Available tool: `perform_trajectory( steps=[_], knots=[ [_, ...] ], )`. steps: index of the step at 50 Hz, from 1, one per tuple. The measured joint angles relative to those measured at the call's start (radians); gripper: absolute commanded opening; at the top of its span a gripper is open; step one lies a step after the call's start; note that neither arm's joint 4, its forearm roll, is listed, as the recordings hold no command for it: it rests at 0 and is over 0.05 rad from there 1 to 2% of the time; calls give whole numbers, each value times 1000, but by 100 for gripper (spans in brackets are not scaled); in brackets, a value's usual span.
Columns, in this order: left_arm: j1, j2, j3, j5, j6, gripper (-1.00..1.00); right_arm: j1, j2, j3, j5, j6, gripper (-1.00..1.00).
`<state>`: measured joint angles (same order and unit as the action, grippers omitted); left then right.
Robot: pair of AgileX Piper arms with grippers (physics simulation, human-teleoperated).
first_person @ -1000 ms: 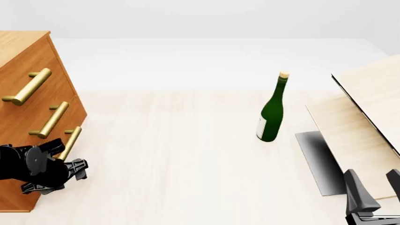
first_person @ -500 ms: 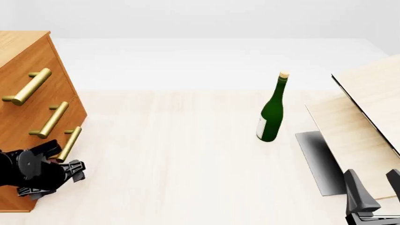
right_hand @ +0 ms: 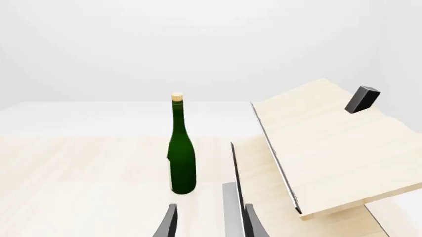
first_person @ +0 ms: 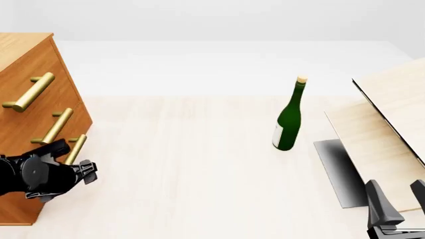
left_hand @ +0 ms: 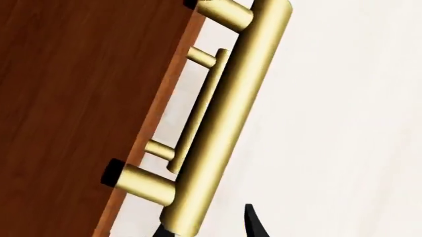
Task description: Put the bowl in the bottom drawer of the cabinet and close it.
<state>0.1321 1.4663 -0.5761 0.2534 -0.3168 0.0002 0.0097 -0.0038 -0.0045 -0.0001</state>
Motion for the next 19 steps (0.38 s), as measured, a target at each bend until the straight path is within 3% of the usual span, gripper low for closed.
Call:
perform_trajectory(
  steps=[19],
  knots=[
    [-110, -52, 35, 2, -35, 100, 0, 0, 0, 0, 0, 100]
  ],
)
